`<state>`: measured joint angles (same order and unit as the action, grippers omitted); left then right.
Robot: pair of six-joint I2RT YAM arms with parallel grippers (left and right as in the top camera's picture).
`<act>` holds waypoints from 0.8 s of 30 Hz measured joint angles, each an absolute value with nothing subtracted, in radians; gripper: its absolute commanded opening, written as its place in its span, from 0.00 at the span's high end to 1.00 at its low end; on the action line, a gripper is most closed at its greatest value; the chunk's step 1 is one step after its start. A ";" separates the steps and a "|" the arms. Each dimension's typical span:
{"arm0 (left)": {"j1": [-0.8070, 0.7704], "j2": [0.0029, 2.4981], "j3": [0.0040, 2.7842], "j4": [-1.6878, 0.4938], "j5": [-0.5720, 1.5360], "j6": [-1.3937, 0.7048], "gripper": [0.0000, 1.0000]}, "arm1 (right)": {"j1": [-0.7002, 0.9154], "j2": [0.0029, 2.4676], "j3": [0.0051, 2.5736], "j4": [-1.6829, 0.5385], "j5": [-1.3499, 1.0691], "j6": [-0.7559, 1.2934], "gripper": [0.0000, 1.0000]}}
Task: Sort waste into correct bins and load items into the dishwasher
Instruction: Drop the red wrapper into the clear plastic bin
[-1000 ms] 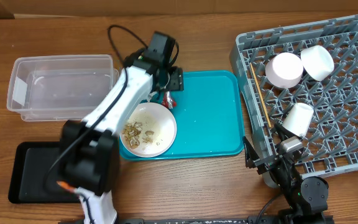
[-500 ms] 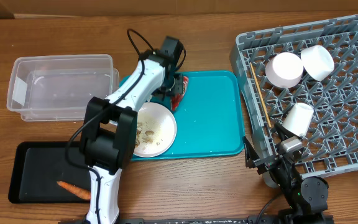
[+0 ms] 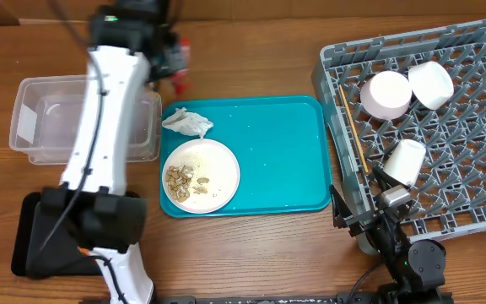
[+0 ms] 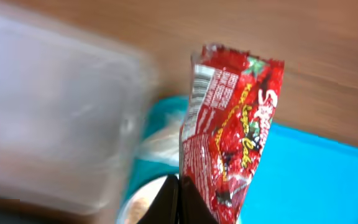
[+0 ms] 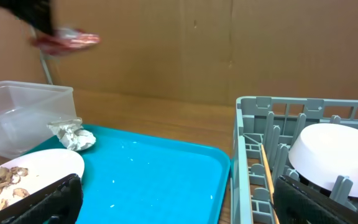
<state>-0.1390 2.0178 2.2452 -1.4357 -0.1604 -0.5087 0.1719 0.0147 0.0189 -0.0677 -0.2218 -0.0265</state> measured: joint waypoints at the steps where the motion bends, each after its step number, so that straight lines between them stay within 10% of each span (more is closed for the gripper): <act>1: -0.110 2.015 2.245 -1.476 -0.184 -0.540 0.96 | 0.172 0.015 0.019 -0.067 -0.221 -0.026 0.00; 7: 0.050 2.016 2.165 -1.525 -0.209 -0.670 0.94 | 0.172 0.015 0.019 -0.067 -0.222 -0.026 0.00; 11: 0.079 2.022 2.130 -1.521 -0.181 -0.704 0.12 | 0.172 0.015 0.019 -0.068 -0.221 -0.026 0.00; 24: -0.121 2.027 2.188 -1.389 -0.150 -0.598 0.28 | 0.172 0.015 0.019 -0.068 -0.221 -0.026 0.00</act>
<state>-0.1211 2.0274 2.1880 -1.3888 -0.1497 -0.5983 0.1719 0.0147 0.0189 -0.0677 -0.2214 -0.0261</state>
